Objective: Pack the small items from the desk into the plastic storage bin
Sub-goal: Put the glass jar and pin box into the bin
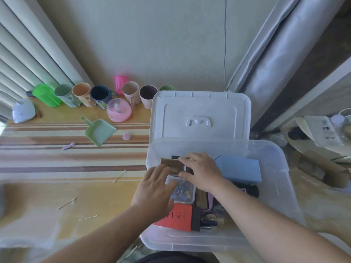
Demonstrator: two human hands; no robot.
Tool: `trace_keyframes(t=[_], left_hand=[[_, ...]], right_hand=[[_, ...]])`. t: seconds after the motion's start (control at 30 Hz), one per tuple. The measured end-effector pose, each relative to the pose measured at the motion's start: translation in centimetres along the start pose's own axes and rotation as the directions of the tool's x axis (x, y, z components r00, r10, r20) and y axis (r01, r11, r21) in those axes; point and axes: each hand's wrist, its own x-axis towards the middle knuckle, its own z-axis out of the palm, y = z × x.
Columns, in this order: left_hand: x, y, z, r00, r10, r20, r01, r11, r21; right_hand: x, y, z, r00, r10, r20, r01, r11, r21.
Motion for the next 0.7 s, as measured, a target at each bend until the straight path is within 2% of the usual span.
trace_keyframes(t=[0.07, 0.13, 0.27, 0.4, 0.53, 0.6, 0.7], left_hand=[[-0.1, -0.1, -0.1, 1.0, 0.009, 0.024, -0.009, 1.0, 0.001], [-0.1, 0.0, -0.2, 0.998, 0.001, 0.063, -0.003, 1.0, 0.027], [0.0, 0.0, 0.2, 0.995, -0.011, 0.104, 0.001, 0.995, 0.096], [0.0, -0.1, 0.4, 0.992, -0.014, 0.129, -0.001, 0.994, 0.113], [0.1, -0.1, 0.4, 0.99, -0.019, 0.137, 0.004, 0.994, 0.106], [0.1, -0.1, 0.5, 0.99, -0.024, 0.139, 0.008, 0.994, 0.111], [0.0, -0.1, 0.7, 0.991, -0.025, 0.132, 0.009, 0.992, 0.124]], right_hand=[[-0.3, -0.9, 0.7, 0.996, -0.041, -0.078, 0.043, 0.999, 0.015], [-0.7, -1.6, 1.6, 0.993, -0.017, -0.12, 0.026, 0.997, 0.074], [-0.2, -1.5, 1.4, 0.992, 0.093, -0.083, -0.091, 0.995, 0.028], [0.4, -1.1, 0.7, 0.99, 0.142, -0.007, -0.142, 0.983, -0.115], [0.9, -2.6, 0.6, 0.982, 0.179, -0.06, -0.187, 0.965, -0.185], [1.3, -3.2, 0.7, 0.978, 0.197, -0.07, -0.207, 0.963, -0.175], [1.9, -3.2, -0.2, 0.988, 0.134, -0.073, -0.142, 0.982, -0.122]])
